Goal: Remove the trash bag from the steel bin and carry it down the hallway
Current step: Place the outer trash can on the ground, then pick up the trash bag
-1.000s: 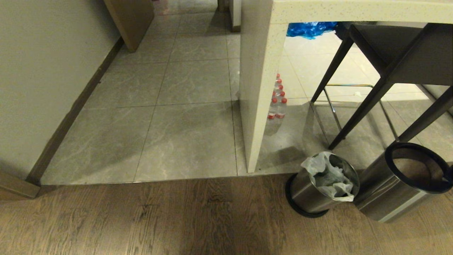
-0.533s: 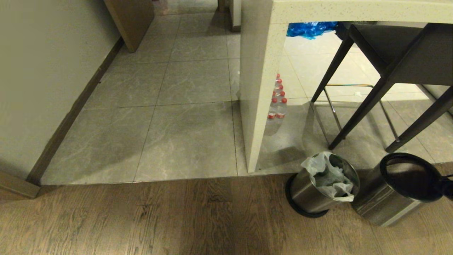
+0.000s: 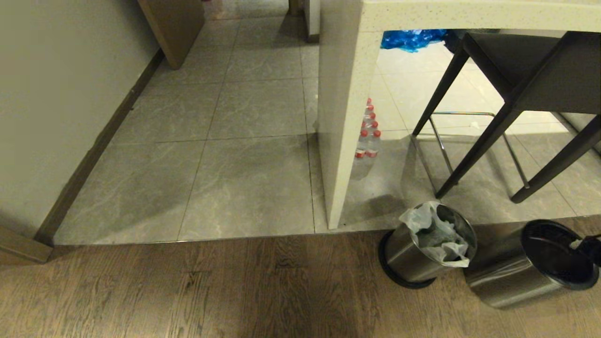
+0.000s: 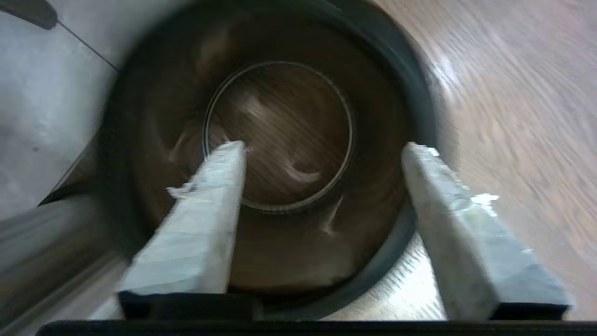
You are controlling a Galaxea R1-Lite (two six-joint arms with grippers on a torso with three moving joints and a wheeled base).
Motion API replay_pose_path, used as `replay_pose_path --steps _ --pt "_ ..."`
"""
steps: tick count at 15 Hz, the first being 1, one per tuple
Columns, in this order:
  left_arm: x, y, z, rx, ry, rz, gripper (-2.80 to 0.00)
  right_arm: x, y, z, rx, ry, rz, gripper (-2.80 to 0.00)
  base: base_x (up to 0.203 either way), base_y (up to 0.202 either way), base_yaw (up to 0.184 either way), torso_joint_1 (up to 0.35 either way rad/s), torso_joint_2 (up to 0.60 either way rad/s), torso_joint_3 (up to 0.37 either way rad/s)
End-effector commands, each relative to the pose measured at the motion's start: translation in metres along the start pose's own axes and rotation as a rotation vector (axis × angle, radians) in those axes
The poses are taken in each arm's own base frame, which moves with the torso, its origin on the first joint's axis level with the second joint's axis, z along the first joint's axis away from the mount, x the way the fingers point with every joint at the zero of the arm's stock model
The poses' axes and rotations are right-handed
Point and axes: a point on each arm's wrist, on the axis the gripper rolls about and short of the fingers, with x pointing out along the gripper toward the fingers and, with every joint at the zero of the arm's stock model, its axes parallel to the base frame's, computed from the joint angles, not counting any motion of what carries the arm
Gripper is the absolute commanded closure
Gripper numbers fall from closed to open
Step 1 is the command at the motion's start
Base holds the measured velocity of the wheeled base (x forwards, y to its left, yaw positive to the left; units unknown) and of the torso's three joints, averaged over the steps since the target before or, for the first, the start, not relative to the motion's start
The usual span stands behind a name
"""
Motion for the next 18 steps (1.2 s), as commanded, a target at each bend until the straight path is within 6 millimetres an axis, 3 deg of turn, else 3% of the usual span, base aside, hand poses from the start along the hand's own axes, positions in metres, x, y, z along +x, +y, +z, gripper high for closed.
replay_pose_path --steps 1,4,6,7,10,12,15,18 --pt "0.000 0.000 0.000 -0.001 -0.001 0.001 0.00 -0.025 -0.002 0.015 0.005 -0.034 -0.005 -2.80 0.000 0.000 0.000 0.000 0.00 0.000" --pt "0.000 0.000 0.000 -0.001 -0.001 0.001 0.00 -0.059 -0.005 0.019 0.023 -0.031 -0.023 -2.80 0.000 0.000 0.000 0.000 0.00 0.000" --pt "0.000 0.000 0.000 -0.001 -0.001 0.001 0.00 -0.080 0.019 0.018 0.003 -0.026 0.021 -2.80 0.000 0.000 0.000 0.000 0.00 0.000" --pt "0.000 0.000 0.000 -0.001 -0.001 0.001 0.00 -0.087 0.039 0.013 -0.022 -0.011 0.061 0.00 0.000 0.000 0.000 0.000 0.00 0.000" --pt "0.000 0.000 0.000 -0.001 -0.001 0.001 0.00 -0.107 0.104 -0.010 -0.098 0.052 0.183 0.00 0.000 0.000 0.000 0.000 0.00 0.000" --pt "0.000 0.000 0.000 -0.001 -0.001 0.001 0.00 -0.135 0.135 -0.019 -0.064 0.074 0.269 0.00 0.000 0.000 0.000 0.000 0.00 0.000" --pt "0.000 0.000 0.000 -0.001 -0.001 0.001 0.00 -0.172 0.141 -0.022 -0.032 0.113 0.428 0.00 0.000 0.000 0.000 0.000 0.00 0.000" --pt "0.000 0.000 0.000 -0.001 -0.001 0.001 0.00 -0.184 0.135 -0.040 -0.132 0.140 0.452 0.00 0.000 0.000 0.000 0.000 0.00 0.000"
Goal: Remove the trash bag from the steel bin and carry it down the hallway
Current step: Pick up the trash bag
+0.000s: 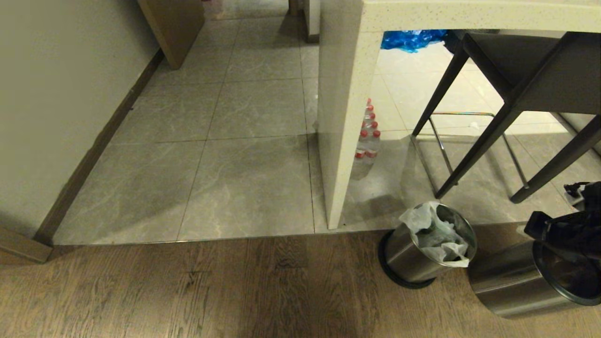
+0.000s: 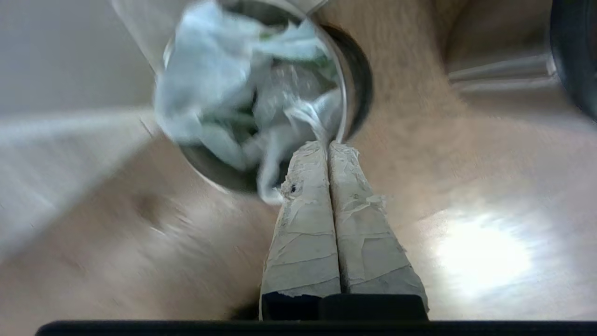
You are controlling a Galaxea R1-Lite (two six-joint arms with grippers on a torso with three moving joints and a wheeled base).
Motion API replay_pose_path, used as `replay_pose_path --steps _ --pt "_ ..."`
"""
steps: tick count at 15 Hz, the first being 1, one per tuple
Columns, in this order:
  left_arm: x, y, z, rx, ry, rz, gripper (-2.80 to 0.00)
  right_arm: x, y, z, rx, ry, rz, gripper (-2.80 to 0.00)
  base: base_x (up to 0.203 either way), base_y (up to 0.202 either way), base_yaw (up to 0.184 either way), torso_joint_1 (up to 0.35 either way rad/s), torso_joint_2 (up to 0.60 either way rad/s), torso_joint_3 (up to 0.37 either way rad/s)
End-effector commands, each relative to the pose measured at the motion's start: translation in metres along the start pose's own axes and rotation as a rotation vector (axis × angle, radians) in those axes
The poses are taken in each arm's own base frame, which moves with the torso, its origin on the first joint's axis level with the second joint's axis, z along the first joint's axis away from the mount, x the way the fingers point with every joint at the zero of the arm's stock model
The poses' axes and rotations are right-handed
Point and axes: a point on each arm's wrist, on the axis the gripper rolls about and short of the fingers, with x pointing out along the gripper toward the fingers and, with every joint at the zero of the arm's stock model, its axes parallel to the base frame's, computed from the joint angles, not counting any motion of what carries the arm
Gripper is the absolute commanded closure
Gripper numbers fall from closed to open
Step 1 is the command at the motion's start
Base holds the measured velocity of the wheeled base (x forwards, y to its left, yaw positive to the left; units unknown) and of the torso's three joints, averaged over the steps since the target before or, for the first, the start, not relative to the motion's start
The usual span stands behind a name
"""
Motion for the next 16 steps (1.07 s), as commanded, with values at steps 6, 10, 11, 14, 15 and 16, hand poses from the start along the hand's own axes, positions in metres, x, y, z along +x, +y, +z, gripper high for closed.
replay_pose_path --steps 6,10,11,14,15,16 --pt "0.000 0.000 0.000 0.000 -0.001 0.000 0.00 -0.021 0.006 -0.032 -0.335 0.012 0.069 0.00 0.000 0.000 0.000 0.000 0.00 0.000" --pt "0.000 0.000 0.000 0.000 -0.001 0.000 0.00 -0.021 0.010 -0.020 -0.377 -0.032 0.090 0.00 0.000 0.000 0.000 0.000 0.00 0.000" --pt "0.000 0.000 0.000 0.000 -0.001 0.000 0.00 -0.013 0.005 -0.016 -0.363 -0.029 0.082 0.00 0.000 0.000 0.000 0.000 0.00 0.000" --pt "0.000 0.000 0.000 0.000 -0.001 0.000 0.00 -0.008 -0.009 -0.016 -0.221 -0.001 0.054 0.00 0.000 0.000 0.000 0.000 0.00 0.000" --pt "0.000 0.000 0.000 0.000 -0.001 0.000 0.00 -0.008 -0.007 -0.016 -0.162 0.003 0.057 0.00 0.000 0.000 0.000 0.000 0.00 0.000" --pt "0.000 0.000 0.000 0.000 0.001 0.000 0.00 -0.005 -0.001 -0.019 -0.135 0.018 0.073 0.00 0.000 0.000 0.000 0.000 0.00 0.000"
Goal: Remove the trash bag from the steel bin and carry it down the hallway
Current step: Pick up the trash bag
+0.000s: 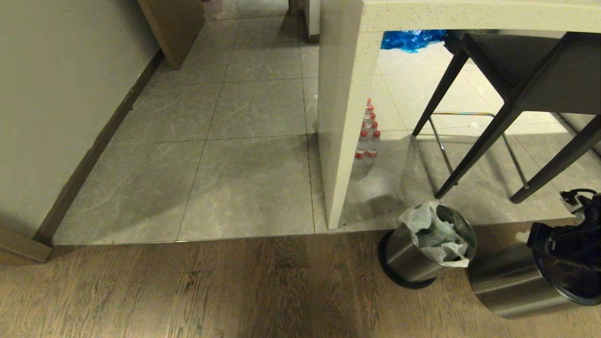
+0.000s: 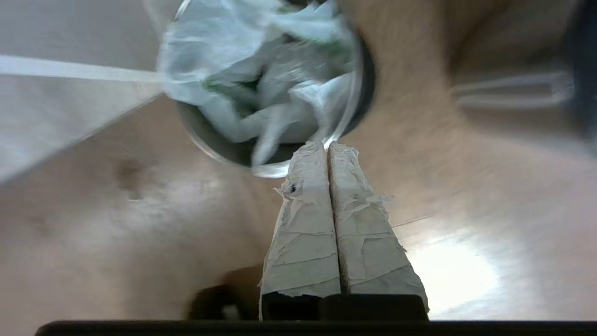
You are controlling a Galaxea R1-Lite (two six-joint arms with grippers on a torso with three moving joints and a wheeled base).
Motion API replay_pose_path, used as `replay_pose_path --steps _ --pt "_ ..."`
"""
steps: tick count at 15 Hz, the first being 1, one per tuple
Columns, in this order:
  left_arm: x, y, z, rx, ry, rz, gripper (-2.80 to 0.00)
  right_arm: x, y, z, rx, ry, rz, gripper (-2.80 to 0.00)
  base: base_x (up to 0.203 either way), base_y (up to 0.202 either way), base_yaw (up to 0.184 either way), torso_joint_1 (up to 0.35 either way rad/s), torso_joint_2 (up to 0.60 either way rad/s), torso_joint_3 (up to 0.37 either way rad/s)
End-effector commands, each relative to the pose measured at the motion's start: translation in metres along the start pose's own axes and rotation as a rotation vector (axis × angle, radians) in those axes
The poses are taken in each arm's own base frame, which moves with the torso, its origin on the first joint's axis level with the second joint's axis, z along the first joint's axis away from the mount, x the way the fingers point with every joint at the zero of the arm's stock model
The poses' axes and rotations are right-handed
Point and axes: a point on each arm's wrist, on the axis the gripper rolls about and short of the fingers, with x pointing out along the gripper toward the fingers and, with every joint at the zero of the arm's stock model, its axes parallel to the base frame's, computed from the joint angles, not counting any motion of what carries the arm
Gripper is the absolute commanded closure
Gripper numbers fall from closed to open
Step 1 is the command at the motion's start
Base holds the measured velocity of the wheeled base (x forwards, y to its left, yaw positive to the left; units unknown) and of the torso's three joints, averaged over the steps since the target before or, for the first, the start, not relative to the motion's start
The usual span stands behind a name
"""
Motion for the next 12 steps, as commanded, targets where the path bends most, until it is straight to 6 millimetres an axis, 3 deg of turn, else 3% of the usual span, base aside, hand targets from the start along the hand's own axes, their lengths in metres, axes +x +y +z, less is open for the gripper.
replay_pose_path --steps 1,4,12 --pt "0.000 0.000 0.000 0.000 0.000 0.000 0.00 0.008 0.006 -0.006 0.024 0.029 0.021 0.00 0.000 0.000 0.000 0.000 0.00 0.000" --pt "0.000 0.000 0.000 0.000 0.000 0.000 0.00 0.015 0.014 -0.016 -0.003 0.071 0.046 0.00 0.000 0.000 0.000 0.000 0.00 0.000" --pt "0.000 0.000 0.000 0.000 0.000 0.000 0.00 0.022 0.011 -0.016 0.025 0.028 0.044 0.00 0.000 0.000 0.000 0.000 0.00 0.000"
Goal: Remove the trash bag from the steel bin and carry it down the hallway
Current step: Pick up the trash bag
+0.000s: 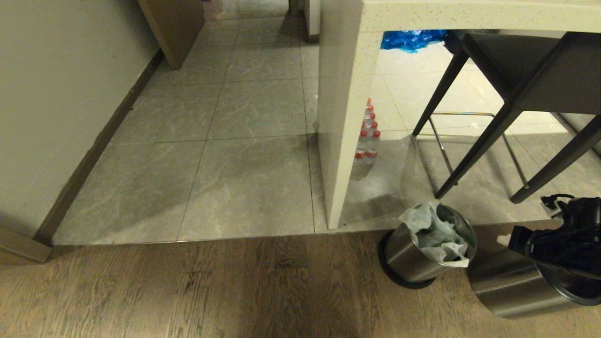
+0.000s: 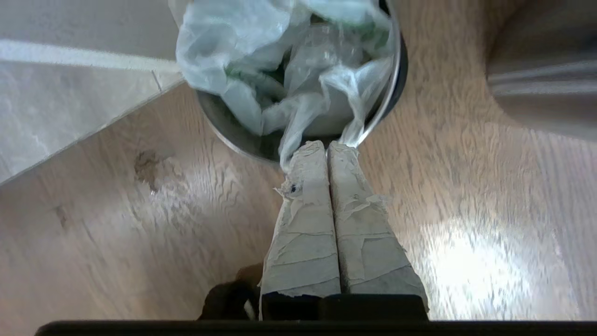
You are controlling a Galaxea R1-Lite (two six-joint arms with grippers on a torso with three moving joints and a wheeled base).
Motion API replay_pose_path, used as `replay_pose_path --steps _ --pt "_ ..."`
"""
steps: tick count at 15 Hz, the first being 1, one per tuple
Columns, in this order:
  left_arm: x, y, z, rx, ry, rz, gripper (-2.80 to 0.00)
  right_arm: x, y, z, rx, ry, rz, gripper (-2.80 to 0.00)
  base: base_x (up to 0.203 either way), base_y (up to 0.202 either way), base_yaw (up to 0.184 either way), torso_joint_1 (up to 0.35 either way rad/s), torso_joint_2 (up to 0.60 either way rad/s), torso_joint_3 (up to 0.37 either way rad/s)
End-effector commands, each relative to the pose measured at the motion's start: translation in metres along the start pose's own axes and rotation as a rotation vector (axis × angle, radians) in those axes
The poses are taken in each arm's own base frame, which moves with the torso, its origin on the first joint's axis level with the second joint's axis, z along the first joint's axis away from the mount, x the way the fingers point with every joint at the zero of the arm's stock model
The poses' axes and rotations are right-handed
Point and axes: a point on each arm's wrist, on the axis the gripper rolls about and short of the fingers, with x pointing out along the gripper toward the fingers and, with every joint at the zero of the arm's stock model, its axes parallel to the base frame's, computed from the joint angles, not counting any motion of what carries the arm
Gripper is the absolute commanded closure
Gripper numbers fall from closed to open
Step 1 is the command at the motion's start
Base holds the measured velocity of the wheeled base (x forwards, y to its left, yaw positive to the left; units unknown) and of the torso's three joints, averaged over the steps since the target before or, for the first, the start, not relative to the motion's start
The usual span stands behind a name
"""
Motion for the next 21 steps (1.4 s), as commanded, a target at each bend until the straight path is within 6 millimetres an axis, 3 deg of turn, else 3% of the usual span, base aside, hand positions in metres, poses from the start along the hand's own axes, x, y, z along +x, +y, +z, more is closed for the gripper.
replay_pose_path --steps 1,4,11,15,21 --pt "0.000 0.000 0.000 0.000 0.000 0.000 0.00 0.003 -0.001 -0.001 0.001 -0.002 -0.002 0.00 0.000 0.000 0.000 0.000 0.00 0.000" --pt "0.000 0.000 0.000 0.000 0.000 0.000 0.00 0.010 -0.005 -0.004 0.002 0.008 -0.009 0.00 0.000 0.000 0.000 0.000 0.00 0.000" --pt "0.000 0.000 0.000 0.000 0.000 0.000 0.00 0.056 -0.024 -0.020 -0.019 -0.027 -0.019 0.00 0.000 0.000 0.000 0.000 0.00 0.000" --pt "0.000 0.000 0.000 0.000 0.000 0.000 0.00 0.056 -0.015 -0.018 -0.036 -0.042 0.020 0.00 0.000 0.000 0.000 0.000 0.00 0.000" --pt "0.000 0.000 0.000 0.000 0.000 0.000 0.00 0.069 -0.013 -0.033 -0.038 0.006 0.060 0.00 0.000 0.000 0.000 0.000 0.00 0.000"
